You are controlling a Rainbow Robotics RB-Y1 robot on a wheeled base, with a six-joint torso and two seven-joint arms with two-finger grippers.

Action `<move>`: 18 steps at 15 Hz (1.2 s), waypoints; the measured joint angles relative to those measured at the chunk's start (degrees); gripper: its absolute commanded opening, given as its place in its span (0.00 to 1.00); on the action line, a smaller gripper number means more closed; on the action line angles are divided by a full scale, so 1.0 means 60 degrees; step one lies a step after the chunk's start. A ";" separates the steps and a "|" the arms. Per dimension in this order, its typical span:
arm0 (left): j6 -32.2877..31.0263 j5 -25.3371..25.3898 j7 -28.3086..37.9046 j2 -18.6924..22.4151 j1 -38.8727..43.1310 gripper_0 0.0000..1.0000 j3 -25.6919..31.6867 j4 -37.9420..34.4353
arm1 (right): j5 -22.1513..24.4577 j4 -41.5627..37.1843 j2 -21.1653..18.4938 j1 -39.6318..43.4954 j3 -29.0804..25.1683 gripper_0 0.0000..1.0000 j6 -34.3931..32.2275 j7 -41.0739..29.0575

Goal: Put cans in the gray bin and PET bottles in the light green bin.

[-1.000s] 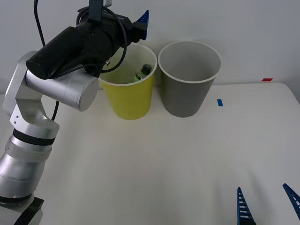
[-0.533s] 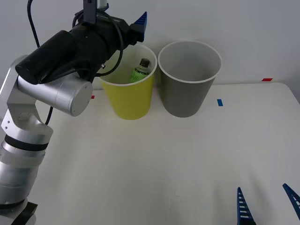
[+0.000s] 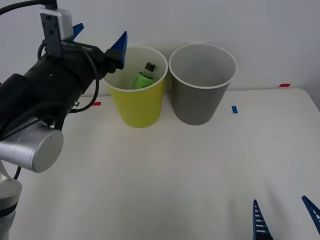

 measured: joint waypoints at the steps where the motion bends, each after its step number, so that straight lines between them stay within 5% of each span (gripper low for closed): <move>1: -0.0002 -0.0029 -0.0017 0.0046 0.0546 1.00 0.0088 -0.0410 | 0.0000 0.0000 0.0000 0.0000 0.0000 1.00 0.0000 0.0000; 6: -0.0302 -0.0067 0.0036 0.0483 0.3154 1.00 0.0514 -0.1800 | 0.0000 0.0000 0.0000 0.0000 0.0000 1.00 0.0000 0.0000; 15: -0.3815 -0.0360 0.0008 0.0128 0.6862 1.00 0.0436 -0.1756 | 0.0000 0.0000 0.0000 0.0000 0.0000 1.00 0.0000 0.0000; 18: -0.5623 -0.0487 -0.0105 -0.0021 0.7403 1.00 0.0197 -0.0863 | 0.0000 0.0000 0.0000 0.0000 0.0000 1.00 0.0000 0.0000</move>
